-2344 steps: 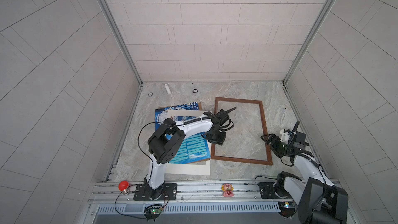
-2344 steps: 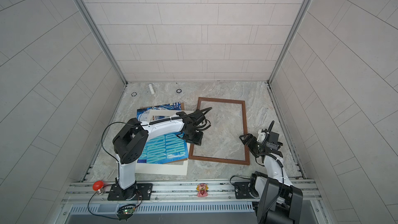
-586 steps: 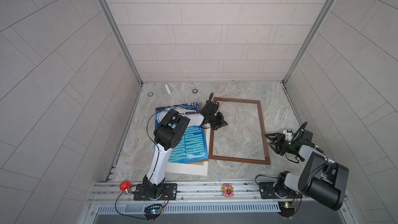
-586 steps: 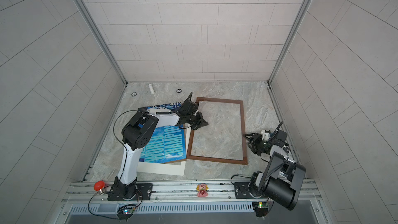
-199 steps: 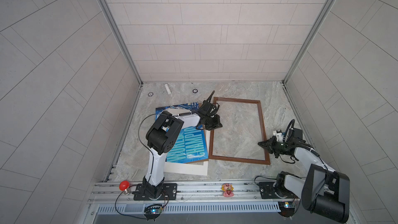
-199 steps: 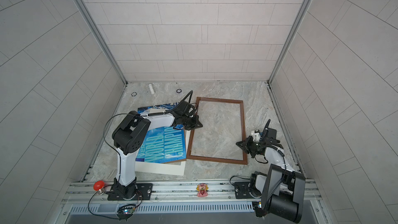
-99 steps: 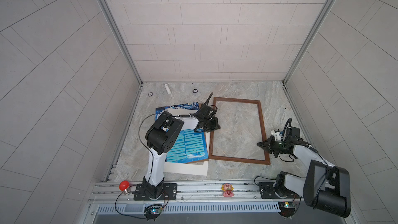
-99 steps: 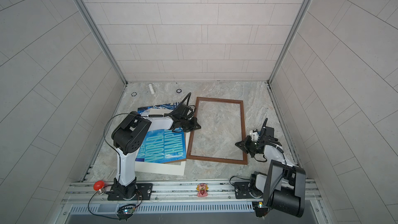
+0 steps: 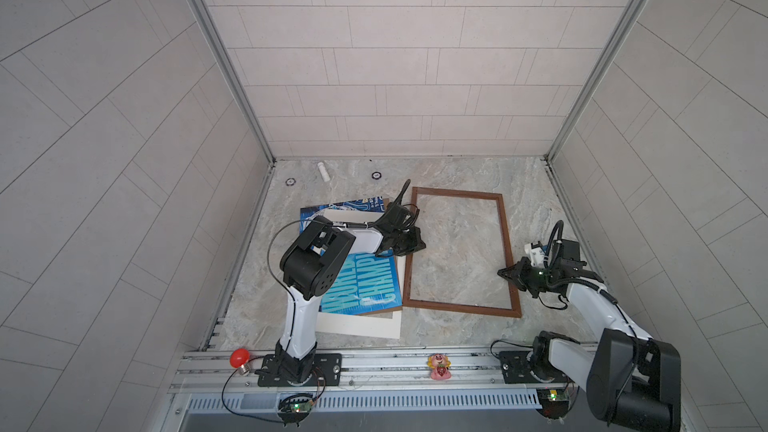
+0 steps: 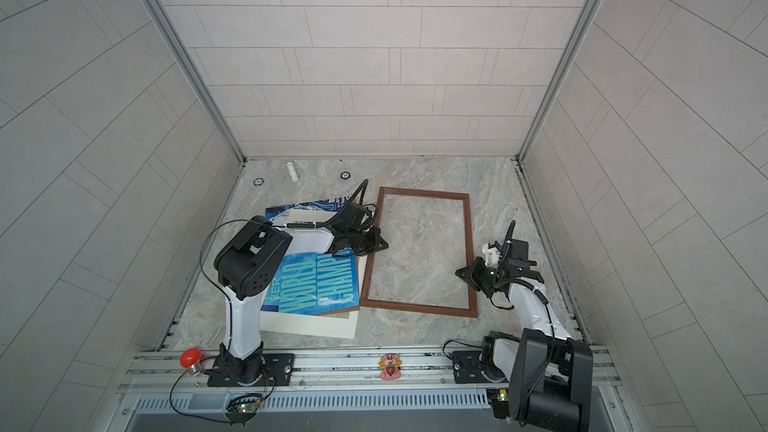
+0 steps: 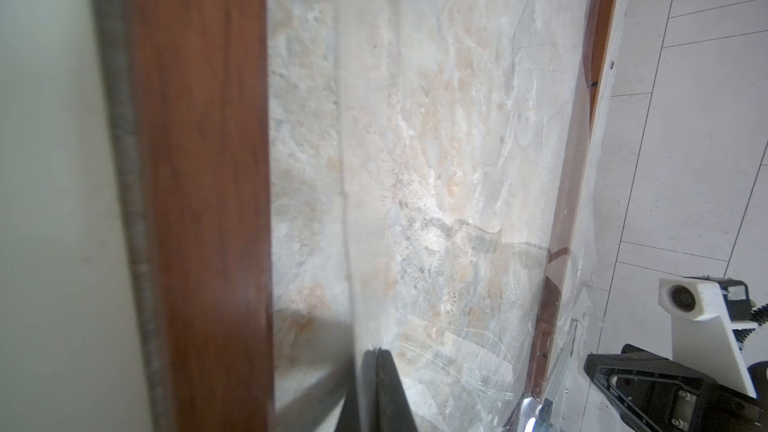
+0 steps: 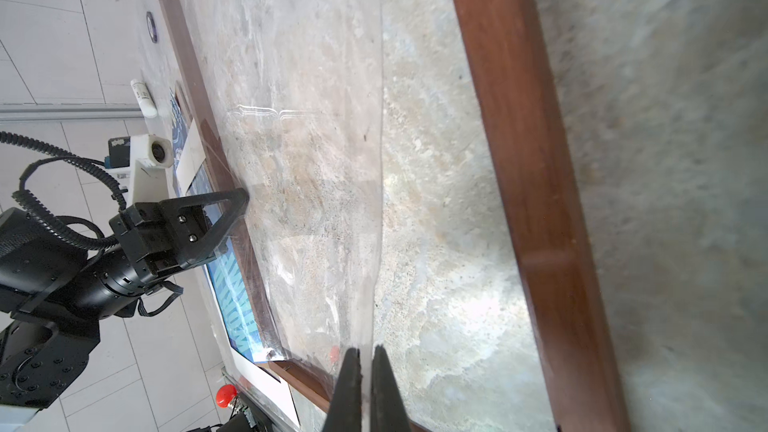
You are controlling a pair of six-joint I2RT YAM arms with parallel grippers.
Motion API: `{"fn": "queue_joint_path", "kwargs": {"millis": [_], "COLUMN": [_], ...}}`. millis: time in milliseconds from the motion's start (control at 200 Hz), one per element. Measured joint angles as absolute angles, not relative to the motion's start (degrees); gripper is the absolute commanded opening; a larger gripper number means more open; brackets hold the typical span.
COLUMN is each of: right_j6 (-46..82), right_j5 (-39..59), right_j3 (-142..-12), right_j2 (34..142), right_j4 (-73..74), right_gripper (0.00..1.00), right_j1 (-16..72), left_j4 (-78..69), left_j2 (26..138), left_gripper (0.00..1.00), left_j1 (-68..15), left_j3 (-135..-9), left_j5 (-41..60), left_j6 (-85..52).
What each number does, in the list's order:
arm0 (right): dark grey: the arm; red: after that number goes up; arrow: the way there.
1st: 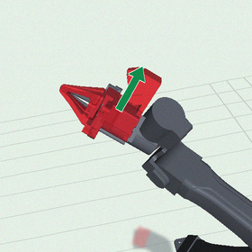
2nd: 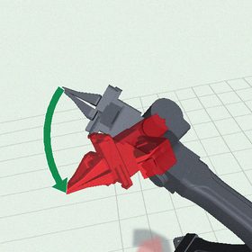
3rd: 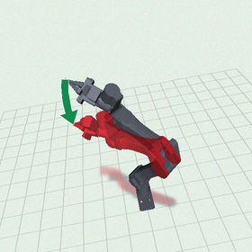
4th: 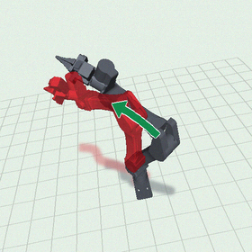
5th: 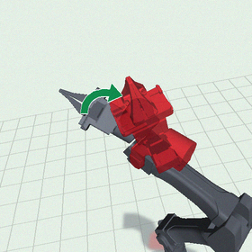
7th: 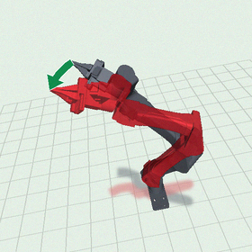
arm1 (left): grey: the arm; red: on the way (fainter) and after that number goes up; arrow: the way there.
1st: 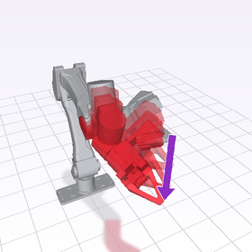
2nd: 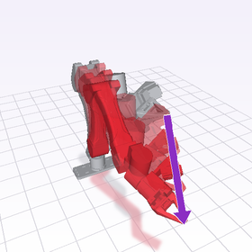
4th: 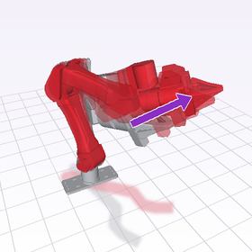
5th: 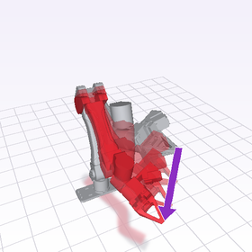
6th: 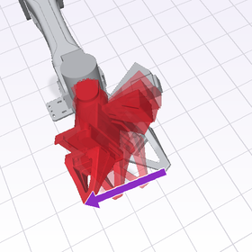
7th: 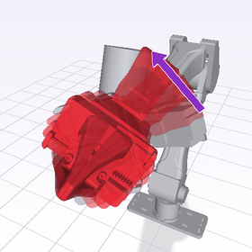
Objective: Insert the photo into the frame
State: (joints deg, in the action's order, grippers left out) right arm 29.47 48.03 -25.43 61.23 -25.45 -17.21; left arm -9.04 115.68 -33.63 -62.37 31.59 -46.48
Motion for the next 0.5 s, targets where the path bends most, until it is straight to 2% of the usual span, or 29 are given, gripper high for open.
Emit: {"fn": "queue_joint_path", "kwargs": {"millis": [500], "right_j6": [29.1], "right_j5": [46.9], "right_j3": [-25.7], "right_j2": [54.0], "right_j4": [-27.0], "right_gripper": [0.00], "right_j1": [-15.6], "left_j4": [-14.3], "left_j2": [113.3], "left_gripper": [0.00], "left_j1": [-33.8], "left_j3": [-57.4], "left_j5": [29.5], "left_j6": [-47.1]}}
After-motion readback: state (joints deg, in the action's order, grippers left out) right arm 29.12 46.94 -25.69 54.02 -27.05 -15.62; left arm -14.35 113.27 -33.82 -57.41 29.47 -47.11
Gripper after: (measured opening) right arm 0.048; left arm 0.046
